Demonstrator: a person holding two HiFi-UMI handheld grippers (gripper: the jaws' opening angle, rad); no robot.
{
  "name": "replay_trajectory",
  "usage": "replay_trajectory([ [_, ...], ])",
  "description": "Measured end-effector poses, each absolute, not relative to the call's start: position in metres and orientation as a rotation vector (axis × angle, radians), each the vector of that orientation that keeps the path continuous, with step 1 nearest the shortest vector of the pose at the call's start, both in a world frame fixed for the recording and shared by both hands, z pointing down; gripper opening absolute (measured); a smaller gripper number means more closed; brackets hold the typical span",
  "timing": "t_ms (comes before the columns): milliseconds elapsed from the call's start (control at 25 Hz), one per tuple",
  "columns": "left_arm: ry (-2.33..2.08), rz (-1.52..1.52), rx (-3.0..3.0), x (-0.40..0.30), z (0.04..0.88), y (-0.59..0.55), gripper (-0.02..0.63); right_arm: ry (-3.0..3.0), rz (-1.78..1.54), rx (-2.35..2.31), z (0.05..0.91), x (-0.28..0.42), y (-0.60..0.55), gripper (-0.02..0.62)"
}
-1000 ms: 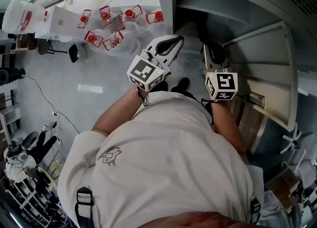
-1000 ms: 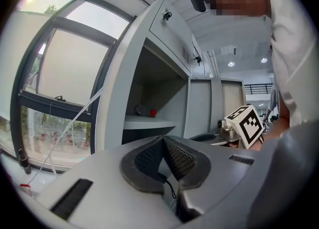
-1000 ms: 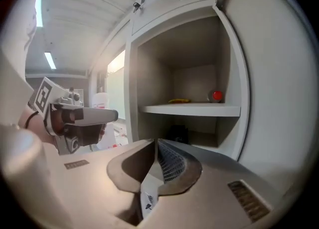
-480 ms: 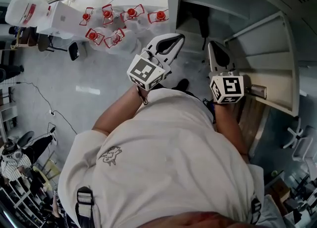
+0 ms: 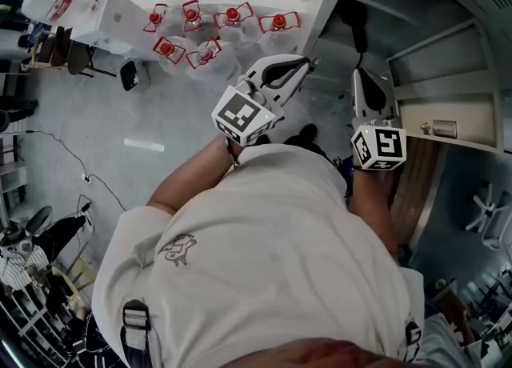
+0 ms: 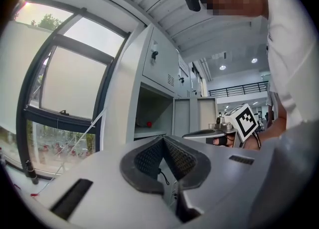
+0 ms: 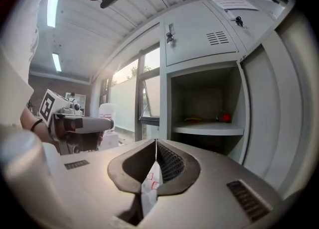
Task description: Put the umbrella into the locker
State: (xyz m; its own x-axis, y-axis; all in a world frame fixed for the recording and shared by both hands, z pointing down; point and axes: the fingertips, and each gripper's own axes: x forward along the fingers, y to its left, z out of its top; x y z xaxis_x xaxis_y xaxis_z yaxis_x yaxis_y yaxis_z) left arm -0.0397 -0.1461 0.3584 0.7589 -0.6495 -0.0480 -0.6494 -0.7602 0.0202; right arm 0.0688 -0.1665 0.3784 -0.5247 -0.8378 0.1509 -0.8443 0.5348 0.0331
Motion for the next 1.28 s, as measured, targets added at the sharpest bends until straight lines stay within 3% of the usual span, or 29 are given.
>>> replay_trajectory([
  [240,-1.074,-0.055,2.948,-0.092,0.366,-0.105,0.012,-2.599,0.076,1.444,0.383,0.031,-0.119,0.043],
  [520,-1.059,-0.052,2.918,-0.106,0.377,-0.075,0.012,-2.566,0.079,1.475,0.379,0.039,-0.079,0.043],
  [1280,-1.134,-0.058,2.888,0.024,0.387,0.031,0.012,-2.636,0.121,1.316,0.405,0.171,0.036,0.041],
])
